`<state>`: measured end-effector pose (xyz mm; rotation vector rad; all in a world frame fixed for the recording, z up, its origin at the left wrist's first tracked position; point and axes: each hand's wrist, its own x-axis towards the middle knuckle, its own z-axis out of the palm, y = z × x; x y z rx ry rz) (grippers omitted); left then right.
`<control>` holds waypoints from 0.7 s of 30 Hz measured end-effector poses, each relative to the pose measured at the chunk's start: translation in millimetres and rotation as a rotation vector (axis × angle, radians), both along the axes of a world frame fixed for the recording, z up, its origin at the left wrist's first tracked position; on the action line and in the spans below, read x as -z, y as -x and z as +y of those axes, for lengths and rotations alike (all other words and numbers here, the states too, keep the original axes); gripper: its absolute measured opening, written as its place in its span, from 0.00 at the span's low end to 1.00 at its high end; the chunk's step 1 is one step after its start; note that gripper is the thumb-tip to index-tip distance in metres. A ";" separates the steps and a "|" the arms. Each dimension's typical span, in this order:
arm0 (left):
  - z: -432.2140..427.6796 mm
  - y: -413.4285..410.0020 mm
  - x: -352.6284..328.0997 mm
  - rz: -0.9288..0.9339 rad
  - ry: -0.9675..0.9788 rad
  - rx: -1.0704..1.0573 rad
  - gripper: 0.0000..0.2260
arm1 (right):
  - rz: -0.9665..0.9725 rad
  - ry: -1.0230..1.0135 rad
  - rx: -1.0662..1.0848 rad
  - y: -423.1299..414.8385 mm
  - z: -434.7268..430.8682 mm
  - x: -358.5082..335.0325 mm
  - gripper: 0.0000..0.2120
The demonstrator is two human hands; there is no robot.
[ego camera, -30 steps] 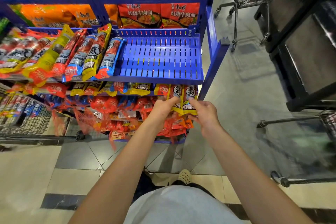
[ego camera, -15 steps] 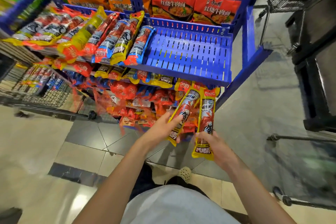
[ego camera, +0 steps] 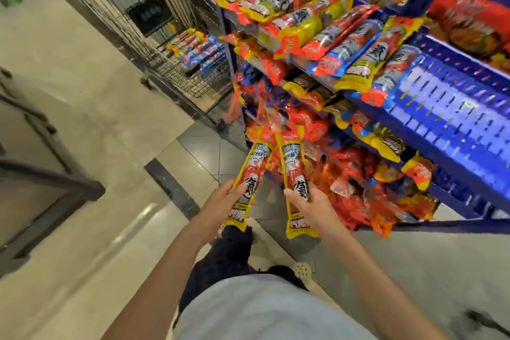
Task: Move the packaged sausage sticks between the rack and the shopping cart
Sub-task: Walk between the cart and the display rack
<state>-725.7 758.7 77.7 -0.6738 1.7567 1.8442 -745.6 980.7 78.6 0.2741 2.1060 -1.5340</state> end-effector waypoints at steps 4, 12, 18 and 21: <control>-71.0 -14.9 18.4 -0.068 0.069 -0.250 0.17 | -0.035 -0.054 -0.158 33.1 -68.3 7.1 0.16; -209.2 -29.7 37.8 -0.146 0.047 -0.615 0.14 | -0.004 -0.172 -0.334 91.7 -219.8 29.6 0.12; -297.3 -2.3 43.2 -0.160 0.049 -0.711 0.14 | -0.056 -0.304 -0.365 132.8 -303.6 41.8 0.12; -333.9 13.3 47.9 -0.183 0.071 -0.746 0.17 | -0.118 -0.268 -0.311 146.0 -327.6 52.4 0.12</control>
